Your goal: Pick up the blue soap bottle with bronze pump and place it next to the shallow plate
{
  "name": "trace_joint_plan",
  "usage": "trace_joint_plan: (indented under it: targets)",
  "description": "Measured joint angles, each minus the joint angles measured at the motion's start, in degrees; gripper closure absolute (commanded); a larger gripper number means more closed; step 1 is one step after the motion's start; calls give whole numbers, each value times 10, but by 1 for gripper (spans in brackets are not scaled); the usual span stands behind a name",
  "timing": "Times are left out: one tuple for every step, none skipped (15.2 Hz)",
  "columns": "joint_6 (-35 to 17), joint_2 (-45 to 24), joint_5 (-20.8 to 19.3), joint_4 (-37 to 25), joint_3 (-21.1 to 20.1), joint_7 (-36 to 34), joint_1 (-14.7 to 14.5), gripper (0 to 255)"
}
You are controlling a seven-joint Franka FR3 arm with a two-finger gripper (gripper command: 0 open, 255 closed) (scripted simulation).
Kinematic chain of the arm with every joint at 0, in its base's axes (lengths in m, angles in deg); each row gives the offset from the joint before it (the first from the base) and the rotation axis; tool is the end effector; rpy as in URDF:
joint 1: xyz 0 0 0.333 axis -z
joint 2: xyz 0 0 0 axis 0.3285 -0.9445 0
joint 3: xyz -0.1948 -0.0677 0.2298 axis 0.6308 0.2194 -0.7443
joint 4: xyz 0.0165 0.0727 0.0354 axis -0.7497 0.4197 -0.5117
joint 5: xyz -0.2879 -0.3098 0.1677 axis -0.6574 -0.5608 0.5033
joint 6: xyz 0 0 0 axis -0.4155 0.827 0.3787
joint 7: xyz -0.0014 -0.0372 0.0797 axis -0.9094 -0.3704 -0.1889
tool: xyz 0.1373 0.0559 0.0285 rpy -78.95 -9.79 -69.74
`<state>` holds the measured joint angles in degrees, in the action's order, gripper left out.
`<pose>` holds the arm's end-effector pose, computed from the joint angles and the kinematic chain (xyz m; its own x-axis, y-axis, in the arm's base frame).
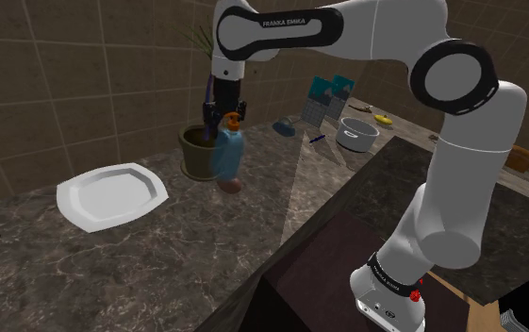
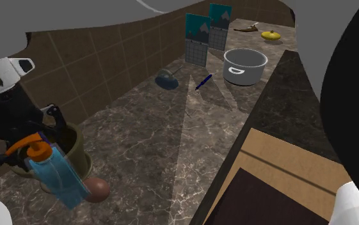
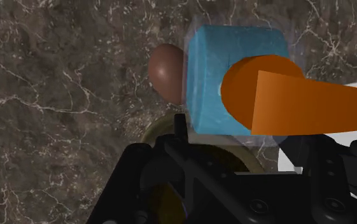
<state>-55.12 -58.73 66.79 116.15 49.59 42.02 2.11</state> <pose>0.6474 0.2147 0.3761 0.9851 0.0206 -0.1709 0.0153 -0.9994 -0.0321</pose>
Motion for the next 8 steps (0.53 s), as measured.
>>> trace_joint_plan:
  targets:
    - [-1, -1, 2, -2, -5, -14, -8, 255]
    - [-9, 8, 4, 14, -9, -24, -15, 255]
    - [-12, 6, 5, 14, -15, -37, -23, 255]
    - [-20, 8, 6, 23, -20, -49, -32, 255]
    - [-18, 5, 7, 17, -24, -60, -39, 255]
    - [-20, 4, 7, 18, -29, -73, -47, 255]
    - [-19, 1, 8, 12, -34, -86, -55, 255]
    - [-20, -5, 8, 6, -38, -98, -63, 255]
